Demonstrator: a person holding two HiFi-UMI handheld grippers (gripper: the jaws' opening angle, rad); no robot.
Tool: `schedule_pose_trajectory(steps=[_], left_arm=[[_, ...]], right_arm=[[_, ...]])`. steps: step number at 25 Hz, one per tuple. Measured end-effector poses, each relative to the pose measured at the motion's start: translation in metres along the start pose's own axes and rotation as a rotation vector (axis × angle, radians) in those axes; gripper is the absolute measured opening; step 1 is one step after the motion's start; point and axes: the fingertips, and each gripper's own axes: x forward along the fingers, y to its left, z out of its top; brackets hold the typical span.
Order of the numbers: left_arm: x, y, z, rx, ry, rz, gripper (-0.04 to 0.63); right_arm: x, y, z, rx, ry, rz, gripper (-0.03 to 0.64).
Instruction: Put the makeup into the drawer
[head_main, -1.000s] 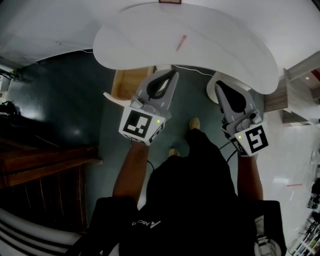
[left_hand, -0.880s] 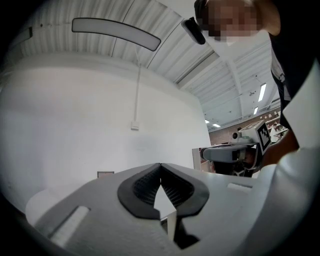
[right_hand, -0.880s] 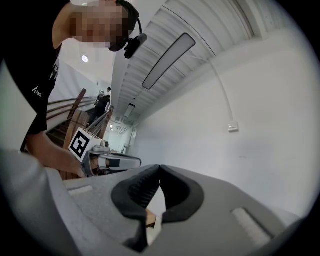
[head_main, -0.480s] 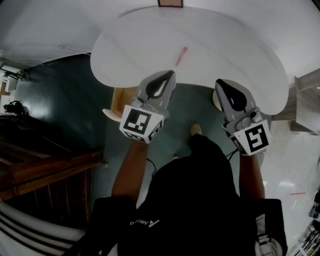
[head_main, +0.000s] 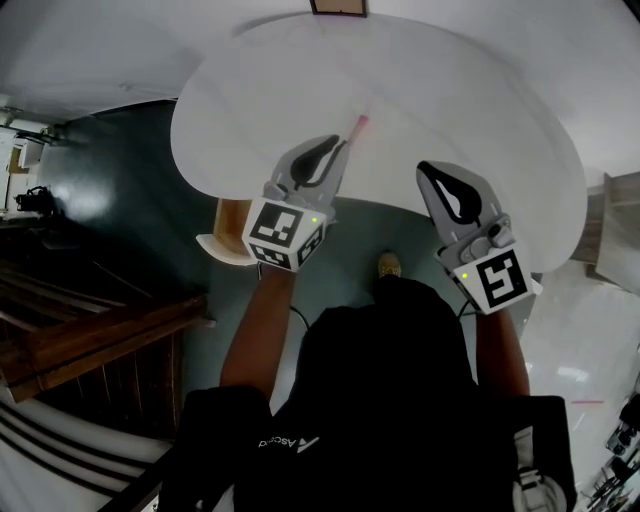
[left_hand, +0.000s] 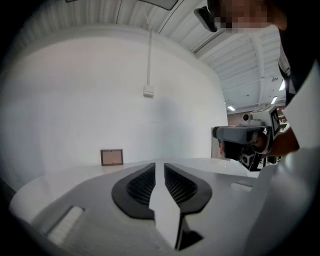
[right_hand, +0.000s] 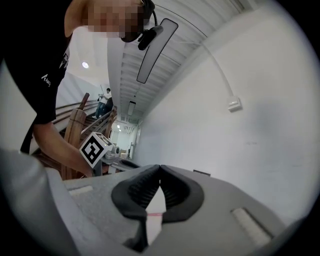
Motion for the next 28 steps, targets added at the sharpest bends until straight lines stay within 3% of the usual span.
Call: schedule_pose_trajectory(steps=[1, 5, 13, 22, 28], left_arm=[[0.008, 0.003, -0.005, -0.002, 0.018, 0.005, 0.073], [0.038, 0.016, -0.027, -0.015, 0.099, 0.019, 0.083], [0.083, 0.035, -0.094, -0.066, 0.348, 0.032, 0.123], [0.106, 0.053, -0.155, -0.114, 0.540, 0.012, 0.124], [0.117, 0.051, -0.173, -0.132, 0.611, -0.013, 0.124]], right_arm=[[0.003, -0.006, -0.002, 0.004, 0.000, 0.007, 0.003], [0.013, -0.024, -0.012, 0.008, 0.010, 0.030, 0.003], [0.026, -0.040, -0.030, 0.048, 0.045, 0.039, 0.003], [0.040, -0.049, -0.051, 0.085, 0.070, -0.012, 0.003], [0.040, -0.063, -0.062, 0.103, 0.083, -0.045, 0.003]])
